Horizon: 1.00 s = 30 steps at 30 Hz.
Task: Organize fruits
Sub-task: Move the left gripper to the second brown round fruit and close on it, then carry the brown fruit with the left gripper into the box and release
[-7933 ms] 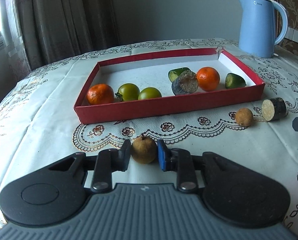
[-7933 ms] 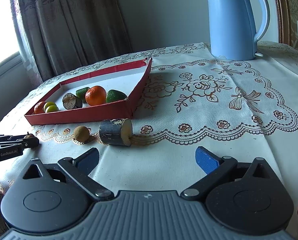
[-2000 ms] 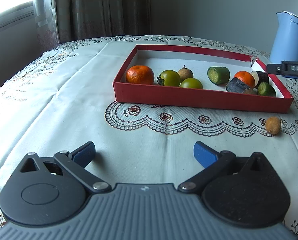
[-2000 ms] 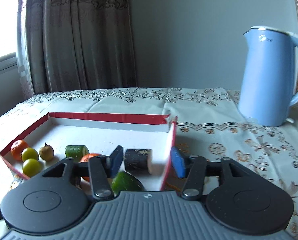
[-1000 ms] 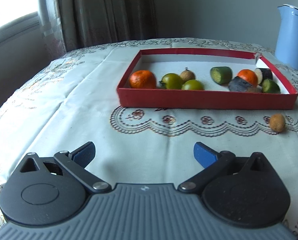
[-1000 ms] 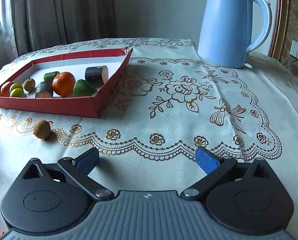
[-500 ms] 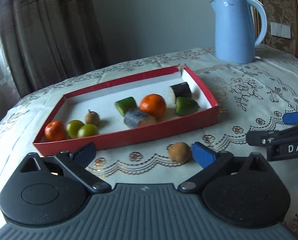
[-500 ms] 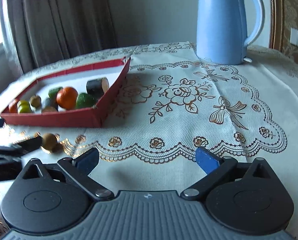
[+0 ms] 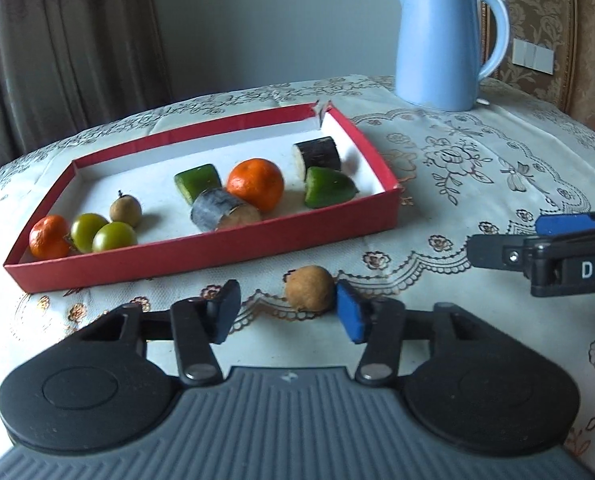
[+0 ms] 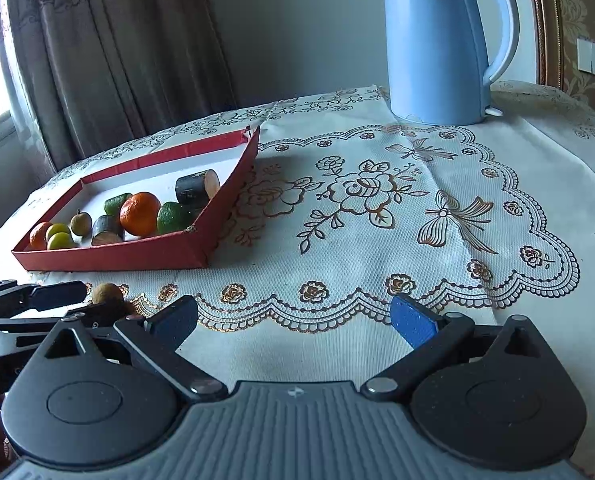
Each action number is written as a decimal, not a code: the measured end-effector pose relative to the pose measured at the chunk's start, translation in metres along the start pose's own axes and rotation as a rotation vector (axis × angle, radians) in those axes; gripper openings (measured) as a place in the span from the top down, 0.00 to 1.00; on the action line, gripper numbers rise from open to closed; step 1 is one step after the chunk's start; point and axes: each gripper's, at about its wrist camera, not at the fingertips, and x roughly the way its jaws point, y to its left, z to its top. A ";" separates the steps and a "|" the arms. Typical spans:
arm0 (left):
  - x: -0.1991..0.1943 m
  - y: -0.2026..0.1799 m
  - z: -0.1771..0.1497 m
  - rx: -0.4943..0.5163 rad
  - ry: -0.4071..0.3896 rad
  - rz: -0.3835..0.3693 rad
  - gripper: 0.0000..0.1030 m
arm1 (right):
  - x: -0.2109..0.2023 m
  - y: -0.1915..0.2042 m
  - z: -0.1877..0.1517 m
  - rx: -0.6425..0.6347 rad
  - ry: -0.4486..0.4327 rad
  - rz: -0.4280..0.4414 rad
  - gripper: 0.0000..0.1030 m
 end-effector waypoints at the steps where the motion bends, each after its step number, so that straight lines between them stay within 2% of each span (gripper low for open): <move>1: 0.000 -0.001 0.000 0.003 -0.003 -0.008 0.61 | 0.000 0.000 0.000 0.000 0.000 0.000 0.00; 7: -0.001 -0.005 -0.001 0.026 -0.011 -0.039 0.76 | 0.000 -0.004 0.001 0.029 -0.008 0.023 0.00; 18: -0.007 -0.005 -0.001 0.022 -0.028 -0.007 0.77 | -0.002 -0.008 0.001 0.053 -0.018 0.040 0.00; 23: -0.019 0.010 0.007 -0.011 -0.071 0.071 0.77 | 0.000 -0.004 0.000 0.029 -0.009 0.021 0.00; 30: -0.016 0.045 0.033 -0.063 -0.087 0.199 0.77 | 0.003 0.002 0.000 -0.011 0.006 -0.011 0.00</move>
